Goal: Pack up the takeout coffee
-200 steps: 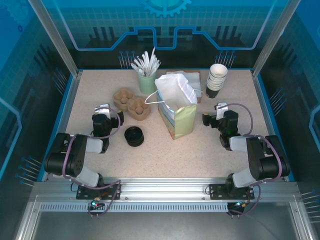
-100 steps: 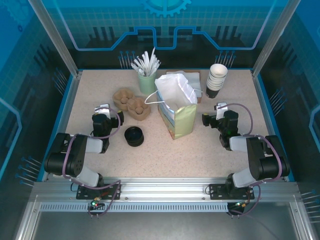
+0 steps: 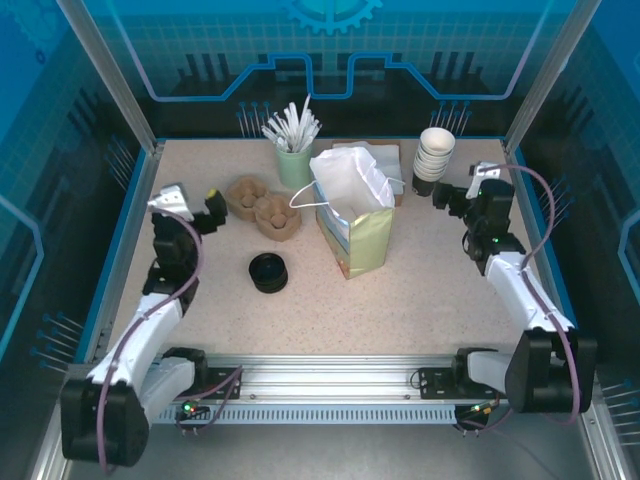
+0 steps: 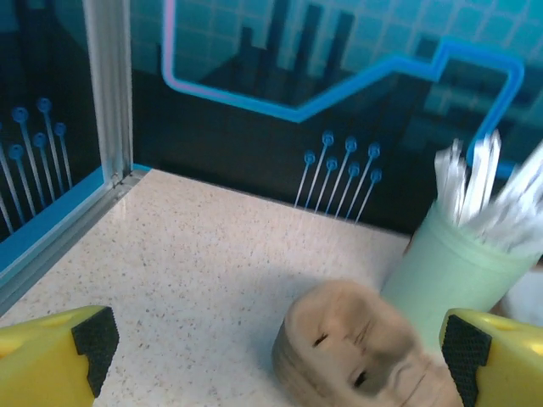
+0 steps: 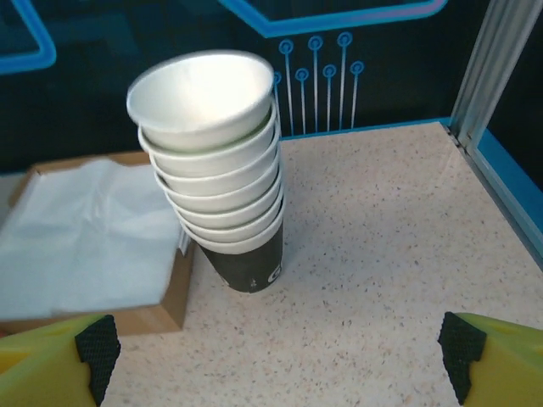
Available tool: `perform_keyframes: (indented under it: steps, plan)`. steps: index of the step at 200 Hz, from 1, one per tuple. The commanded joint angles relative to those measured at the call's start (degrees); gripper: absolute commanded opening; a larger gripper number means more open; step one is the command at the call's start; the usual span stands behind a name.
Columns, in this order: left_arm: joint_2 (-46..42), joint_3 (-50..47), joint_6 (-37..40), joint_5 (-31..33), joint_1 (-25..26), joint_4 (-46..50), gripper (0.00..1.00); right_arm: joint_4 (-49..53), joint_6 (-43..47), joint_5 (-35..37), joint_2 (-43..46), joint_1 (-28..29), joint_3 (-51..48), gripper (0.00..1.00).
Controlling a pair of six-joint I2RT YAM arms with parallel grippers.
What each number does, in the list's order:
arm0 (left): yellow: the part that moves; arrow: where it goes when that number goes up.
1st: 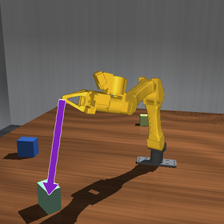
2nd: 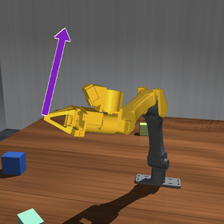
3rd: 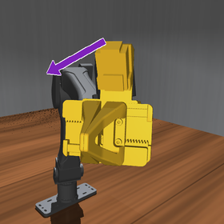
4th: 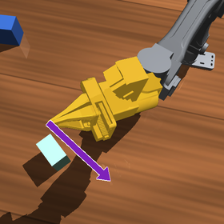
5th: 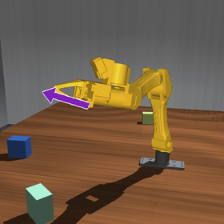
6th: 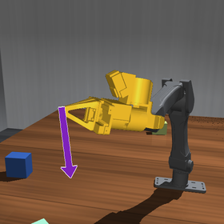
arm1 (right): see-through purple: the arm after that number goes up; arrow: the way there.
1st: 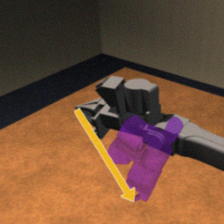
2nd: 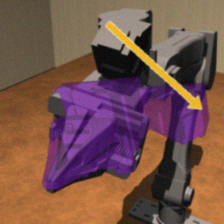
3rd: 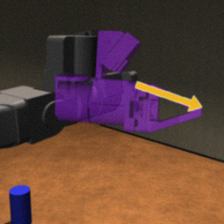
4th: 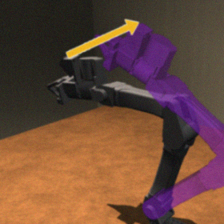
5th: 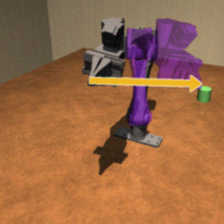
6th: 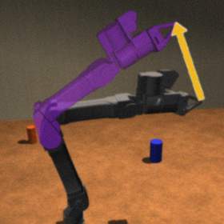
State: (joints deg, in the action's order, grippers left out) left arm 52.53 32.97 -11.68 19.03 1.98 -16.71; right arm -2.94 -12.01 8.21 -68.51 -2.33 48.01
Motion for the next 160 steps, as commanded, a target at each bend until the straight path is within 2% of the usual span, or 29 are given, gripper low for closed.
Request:
perform_keyframes:
  steps: [1, 29, 47, 72, 97, 126, 160]
  plan:
    - [-1.8, 10.8, -10.2, 3.0, 0.0, 26.4, 0.99, 20.9, -10.5, -0.8, -0.3, -1.6, 11.7, 1.00]
    - [-0.5, 21.0, -16.3, 2.4, 0.0, 42.0, 0.99, 31.5, -14.2, -5.2, -7.2, -1.8, 25.9, 1.00]
    - [0.2, 24.8, -16.1, -2.4, -0.1, 46.7, 0.99, 36.0, -15.4, -6.3, -14.1, -1.8, 34.7, 0.95]
    - [0.0, 26.3, -15.7, -6.1, -0.1, 48.1, 0.99, 45.0, -16.8, -5.1, -25.1, -1.7, 48.7, 0.87]
    - [0.3, 27.1, -15.2, -10.2, -0.1, 49.1, 0.99, 50.1, -17.5, -3.5, -33.9, -1.7, 58.6, 0.81]
    - [0.7, 27.4, -14.9, -13.0, -0.1, 49.8, 0.99, 53.5, -17.3, -2.7, -41.2, -1.6, 67.2, 0.77]
    - [1.5, 27.3, -14.8, -14.0, -0.1, 50.2, 0.99, 56.1, -16.8, -3.9, -47.2, -1.6, 74.2, 0.66]
